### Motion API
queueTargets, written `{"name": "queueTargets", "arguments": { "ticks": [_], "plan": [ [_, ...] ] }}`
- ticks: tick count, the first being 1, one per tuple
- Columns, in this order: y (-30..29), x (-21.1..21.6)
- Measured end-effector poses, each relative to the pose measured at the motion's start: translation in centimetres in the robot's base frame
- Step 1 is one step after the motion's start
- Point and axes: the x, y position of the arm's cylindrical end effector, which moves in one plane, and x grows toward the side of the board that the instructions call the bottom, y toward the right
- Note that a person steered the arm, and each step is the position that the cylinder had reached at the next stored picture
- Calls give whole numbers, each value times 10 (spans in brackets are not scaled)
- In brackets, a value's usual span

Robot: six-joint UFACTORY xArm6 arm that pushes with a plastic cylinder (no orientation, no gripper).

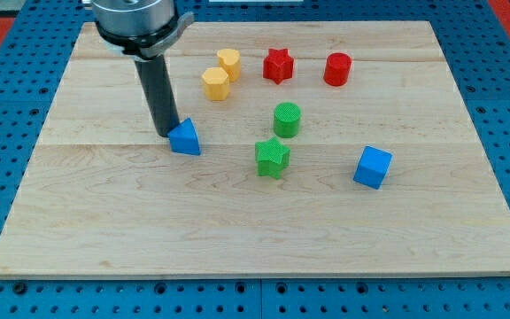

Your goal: Separate the yellow hexagon from the yellow heart

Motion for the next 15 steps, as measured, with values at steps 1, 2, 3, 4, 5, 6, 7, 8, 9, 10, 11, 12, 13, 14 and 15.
{"name": "queueTargets", "arguments": {
  "ticks": [1,2,3,4,5,6,7,8,9,10,11,12,13,14,15],
  "plan": [
    [20,0],
    [19,0],
    [-26,-16],
    [-33,-70],
    [-19,-108],
    [21,-125],
    [23,-125],
    [30,-124],
    [57,-124],
    [59,-115],
    [59,-97],
    [52,-89],
    [27,-95],
    [3,-130],
    [5,-179]
  ]
}}
